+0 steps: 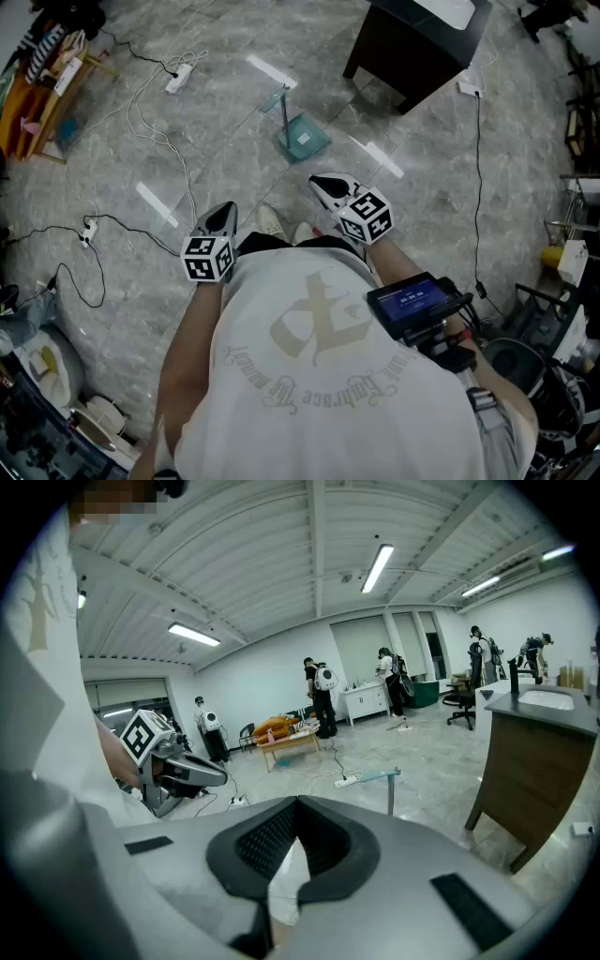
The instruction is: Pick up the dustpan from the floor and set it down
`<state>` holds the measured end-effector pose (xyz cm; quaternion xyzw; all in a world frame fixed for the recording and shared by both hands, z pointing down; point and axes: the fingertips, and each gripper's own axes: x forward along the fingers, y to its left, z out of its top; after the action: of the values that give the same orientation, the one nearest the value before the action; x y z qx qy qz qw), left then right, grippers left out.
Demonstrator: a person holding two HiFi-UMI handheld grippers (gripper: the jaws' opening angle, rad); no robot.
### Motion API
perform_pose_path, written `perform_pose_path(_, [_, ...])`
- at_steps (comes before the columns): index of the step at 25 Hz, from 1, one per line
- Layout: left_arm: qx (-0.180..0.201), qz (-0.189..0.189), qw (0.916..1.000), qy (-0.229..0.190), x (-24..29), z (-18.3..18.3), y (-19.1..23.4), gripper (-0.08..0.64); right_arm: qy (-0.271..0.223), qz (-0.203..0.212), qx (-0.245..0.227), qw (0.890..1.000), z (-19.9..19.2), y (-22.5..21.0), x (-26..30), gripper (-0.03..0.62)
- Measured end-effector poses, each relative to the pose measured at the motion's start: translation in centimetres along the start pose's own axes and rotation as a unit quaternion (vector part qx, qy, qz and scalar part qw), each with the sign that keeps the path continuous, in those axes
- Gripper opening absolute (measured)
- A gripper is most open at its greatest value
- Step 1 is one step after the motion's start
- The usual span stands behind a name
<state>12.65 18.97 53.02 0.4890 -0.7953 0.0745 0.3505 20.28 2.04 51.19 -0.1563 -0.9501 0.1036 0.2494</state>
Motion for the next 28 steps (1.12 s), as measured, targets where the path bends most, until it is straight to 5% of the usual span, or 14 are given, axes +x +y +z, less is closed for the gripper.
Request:
perform_pose_path(7, [-0.003, 0.004, 1.0000, -0.008, -0.5, 0.4, 0.2, 0.012, -0.042, -0.014, 0.023, 0.999, 1.0, -0.7, -0.6, 0.017])
perform_pose_path(20, [0.011, -0.015, 0.9998, -0.001, 0.6, 2.5, 0.5, 0.012, -0.022, -0.057, 0.032, 0.998, 1.6, -2.8, -1.3, 0.017])
perform_pose_path(28, [0.020, -0.056, 0.9982, 0.012, 3.6, 3.9, 6.9, 0.014, 0.002, -0.102, 0.057, 0.993, 2.2, -3.9, 4.4, 0.017])
